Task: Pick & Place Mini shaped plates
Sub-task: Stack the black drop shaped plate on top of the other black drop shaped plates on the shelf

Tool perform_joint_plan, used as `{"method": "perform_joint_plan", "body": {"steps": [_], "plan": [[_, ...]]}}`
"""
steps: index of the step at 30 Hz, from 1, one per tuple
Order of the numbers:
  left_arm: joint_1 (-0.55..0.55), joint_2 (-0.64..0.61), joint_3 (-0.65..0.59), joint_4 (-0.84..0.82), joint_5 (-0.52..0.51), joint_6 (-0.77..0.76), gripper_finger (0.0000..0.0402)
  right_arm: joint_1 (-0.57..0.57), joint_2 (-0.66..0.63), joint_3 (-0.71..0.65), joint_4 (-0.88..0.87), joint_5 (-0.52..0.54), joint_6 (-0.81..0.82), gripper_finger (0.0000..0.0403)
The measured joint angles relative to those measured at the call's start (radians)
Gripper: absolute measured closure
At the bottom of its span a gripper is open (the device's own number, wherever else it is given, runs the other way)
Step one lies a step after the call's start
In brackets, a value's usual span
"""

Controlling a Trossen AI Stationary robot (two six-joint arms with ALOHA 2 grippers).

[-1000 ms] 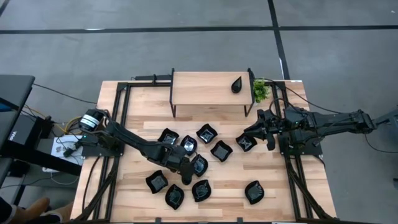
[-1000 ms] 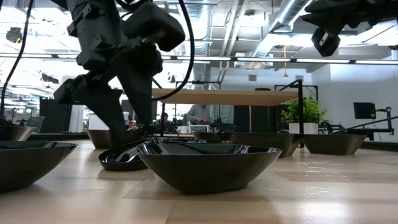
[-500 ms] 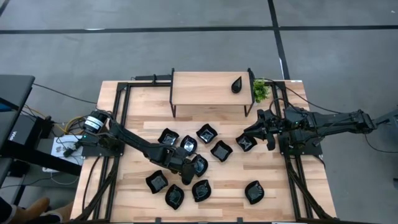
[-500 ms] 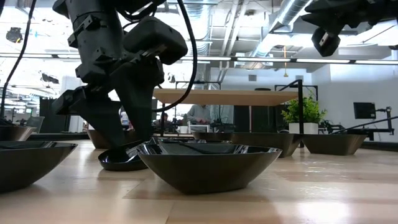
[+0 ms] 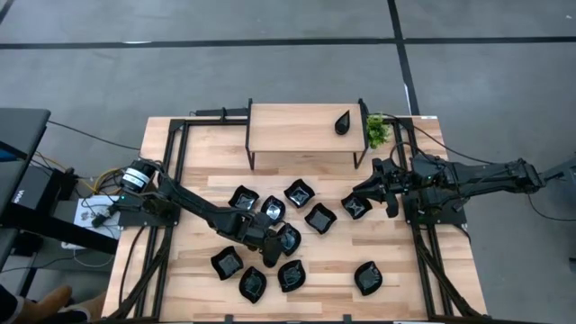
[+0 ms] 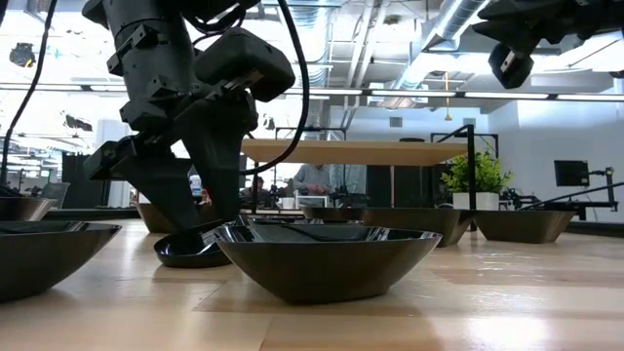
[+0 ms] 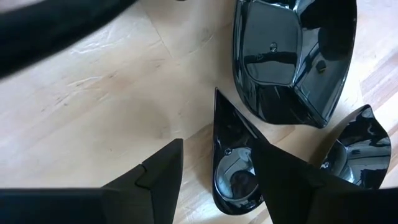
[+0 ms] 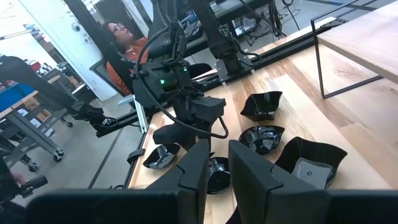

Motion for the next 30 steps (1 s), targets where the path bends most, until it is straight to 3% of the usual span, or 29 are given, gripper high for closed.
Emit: {"method": "perform_joint_plan", "body": {"steps": [15, 30], "plan": [[-0.001, 0.000, 0.000, -0.008, 0.000, 0.000, 0.0218, 0.000, 0.000, 0.000, 0.000, 0.000, 0.000, 0.0344], [0.000, 0.000, 0.000, -0.017, 0.000, 0.000, 0.0336, 0.000, 0.000, 0.000, 0.000, 0.000, 0.008, 0.0344]]}}
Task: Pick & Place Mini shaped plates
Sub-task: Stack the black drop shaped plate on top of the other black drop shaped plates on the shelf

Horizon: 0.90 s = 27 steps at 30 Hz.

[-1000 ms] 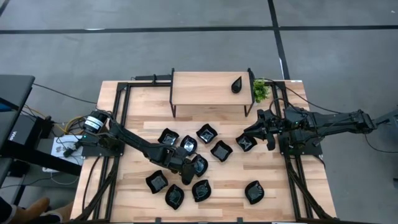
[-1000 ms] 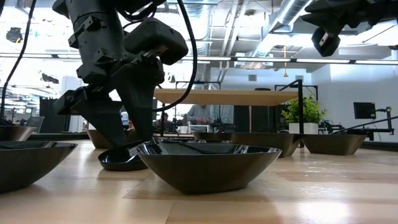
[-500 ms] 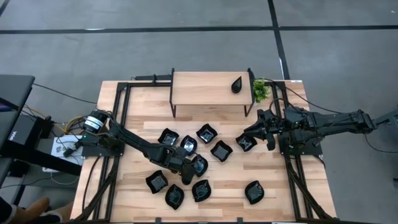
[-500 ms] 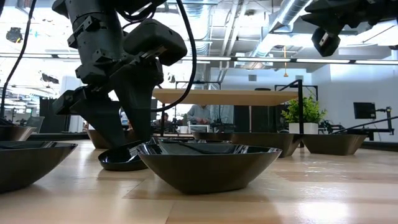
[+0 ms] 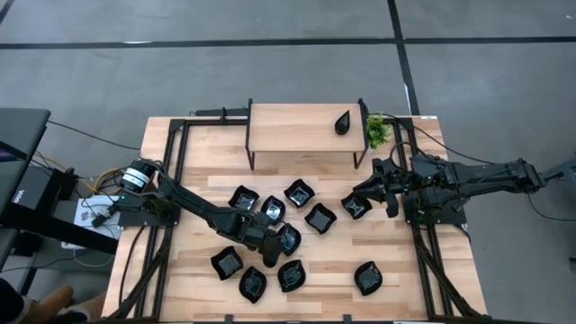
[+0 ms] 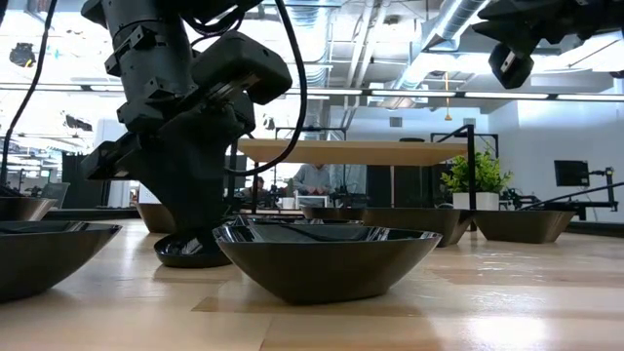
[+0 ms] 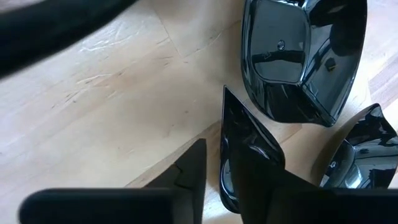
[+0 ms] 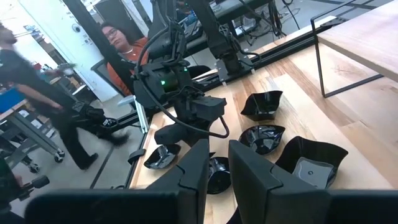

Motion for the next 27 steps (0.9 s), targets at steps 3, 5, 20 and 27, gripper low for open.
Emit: {"method": "perform_joint_plan", "body": {"steps": [3, 5, 20, 27], "plan": [[0.000, 0.000, 0.000, -0.001, 0.000, 0.000, 0.0356, 0.000, 0.000, 0.000, 0.000, 0.000, 0.000, 0.0344], [0.000, 0.000, 0.000, -0.002, 0.000, 0.000, 0.0369, 0.000, 0.000, 0.000, 0.000, 0.000, 0.000, 0.0344], [0.000, -0.029, -0.001, -0.003, -0.006, 0.012, 0.0396, 0.000, 0.000, 0.000, 0.000, 0.000, 0.000, 0.0344], [-0.003, -0.187, -0.001, -0.026, -0.042, 0.047, 0.0397, 0.000, 0.003, 0.000, 0.000, 0.000, 0.058, 0.0344]]}}
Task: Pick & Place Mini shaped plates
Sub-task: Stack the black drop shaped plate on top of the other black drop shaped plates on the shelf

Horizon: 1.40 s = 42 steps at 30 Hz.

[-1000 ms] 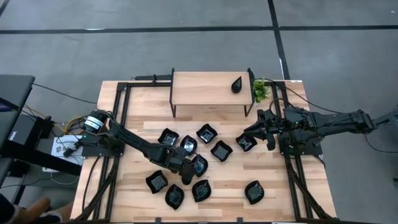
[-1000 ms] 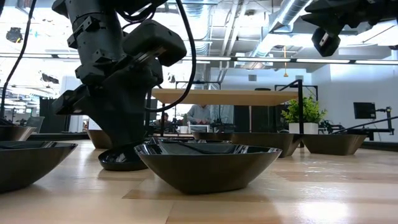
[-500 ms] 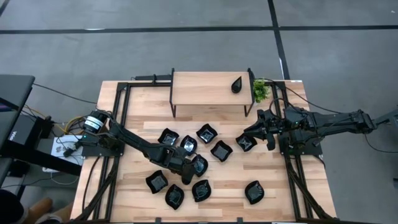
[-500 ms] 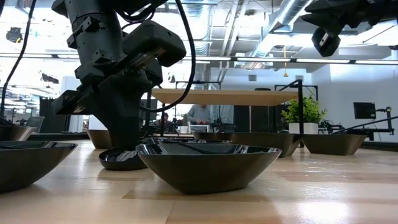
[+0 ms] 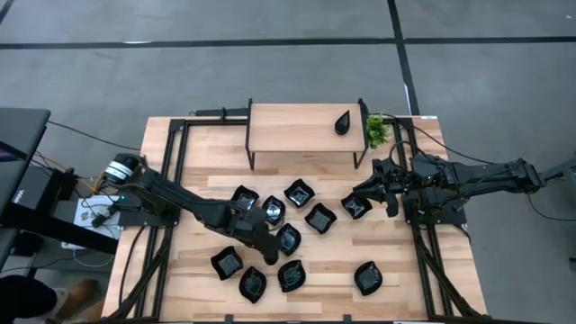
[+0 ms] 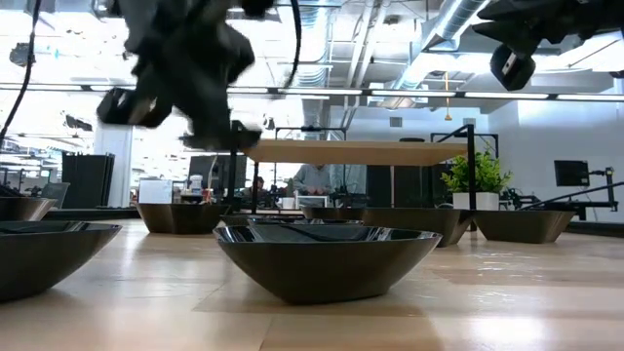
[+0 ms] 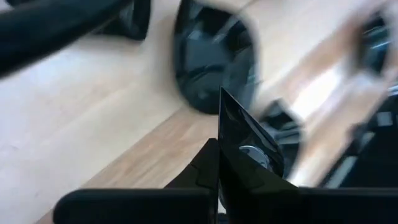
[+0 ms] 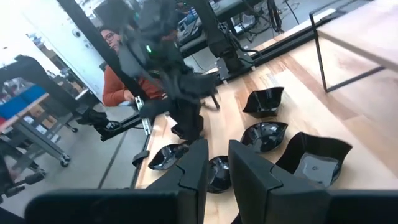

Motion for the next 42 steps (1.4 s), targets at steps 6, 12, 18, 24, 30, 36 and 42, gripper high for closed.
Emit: {"method": "perform_joint_plan", "body": {"steps": [6, 12, 18, 24, 30, 36, 42], "plan": [[-0.015, -0.141, 0.000, 0.000, -0.168, 0.024, 0.0397, 0.000, 0.020, 0.000, 0.004, -0.008, 0.086, 0.0344], [0.053, -0.198, 0.000, 0.034, -0.360, 0.189, 0.0398, 0.027, 0.108, 0.006, 0.178, -0.050, 0.015, 0.0344], [0.207, -0.200, 0.000, 0.163, -0.371, 0.478, 0.0398, 0.059, 0.282, 0.171, 0.110, 0.152, -0.090, 0.0344], [0.336, -0.200, 0.000, 0.266, -0.367, 0.662, 0.0398, 0.060, 0.476, 0.388, -0.071, 0.325, -0.112, 0.0344], [0.381, -0.205, 0.000, 0.336, -0.345, 0.763, 0.0398, 0.053, 0.663, 0.573, -0.174, 0.470, -0.121, 0.0344], [0.380, -0.211, 0.000, 0.347, -0.343, 0.814, 0.0398, 0.024, 0.817, 0.715, -0.252, 0.480, -0.144, 0.0344], [0.380, -0.210, 0.000, 0.347, -0.343, 0.826, 0.0398, -0.001, 0.898, 0.797, -0.279, 0.481, -0.174, 0.0344]]}}
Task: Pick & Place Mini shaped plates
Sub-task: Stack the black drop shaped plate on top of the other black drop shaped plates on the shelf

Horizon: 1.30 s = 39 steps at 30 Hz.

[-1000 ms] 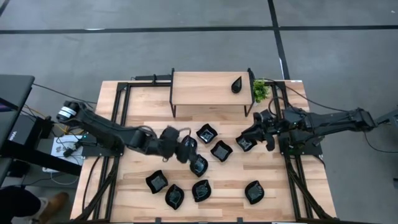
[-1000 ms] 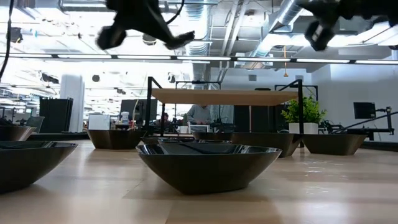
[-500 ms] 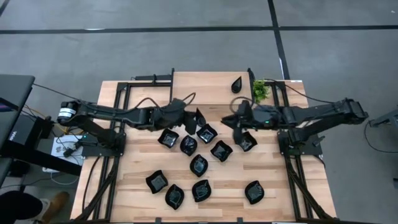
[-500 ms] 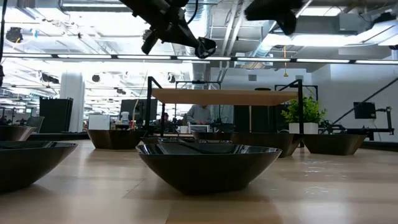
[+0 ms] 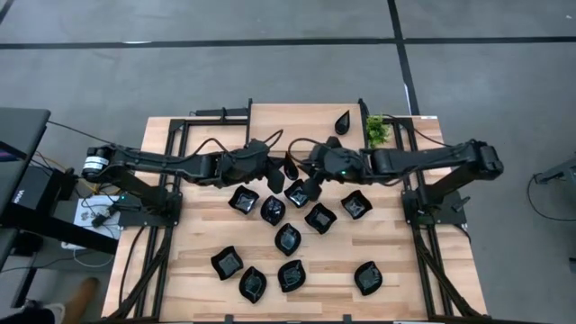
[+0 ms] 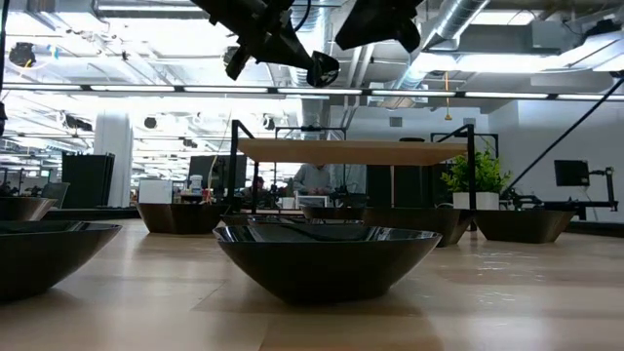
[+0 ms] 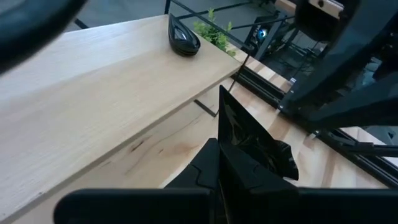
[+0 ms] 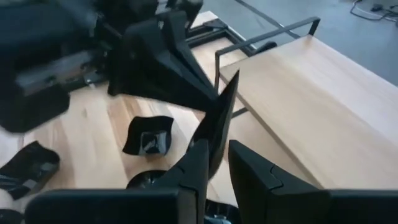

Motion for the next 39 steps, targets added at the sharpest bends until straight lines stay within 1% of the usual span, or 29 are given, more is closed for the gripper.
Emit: {"method": "perform_joint_plan", "body": {"steps": [3, 11, 14, 24, 31, 39], "plan": [[-0.005, 0.000, 0.000, 0.000, 0.000, 0.001, 0.0398, -0.008, 0.015, 0.021, -0.013, -0.005, 0.001, 0.0337], [-0.005, 0.000, 0.000, 0.014, 0.000, 0.001, 0.0398, -0.016, 0.011, 0.025, -0.017, -0.011, 0.009, 0.0285], [-0.006, 0.000, 0.000, 0.024, 0.000, 0.001, 0.0398, -0.015, 0.012, 0.025, -0.016, -0.011, 0.011, 0.0274], [-0.006, 0.000, 0.000, 0.064, 0.000, 0.019, 0.0398, -0.032, 0.012, 0.024, -0.009, -0.024, 0.020, 0.0282], [-0.006, 0.001, 0.000, 0.069, 0.000, 0.019, 0.0398, -0.048, 0.011, 0.024, 0.012, -0.044, 0.022, 0.0280], [-0.004, 0.001, 0.000, 0.072, -0.001, 0.019, 0.0398, -0.047, 0.012, 0.024, 0.036, -0.042, 0.022, 0.0282]]}}
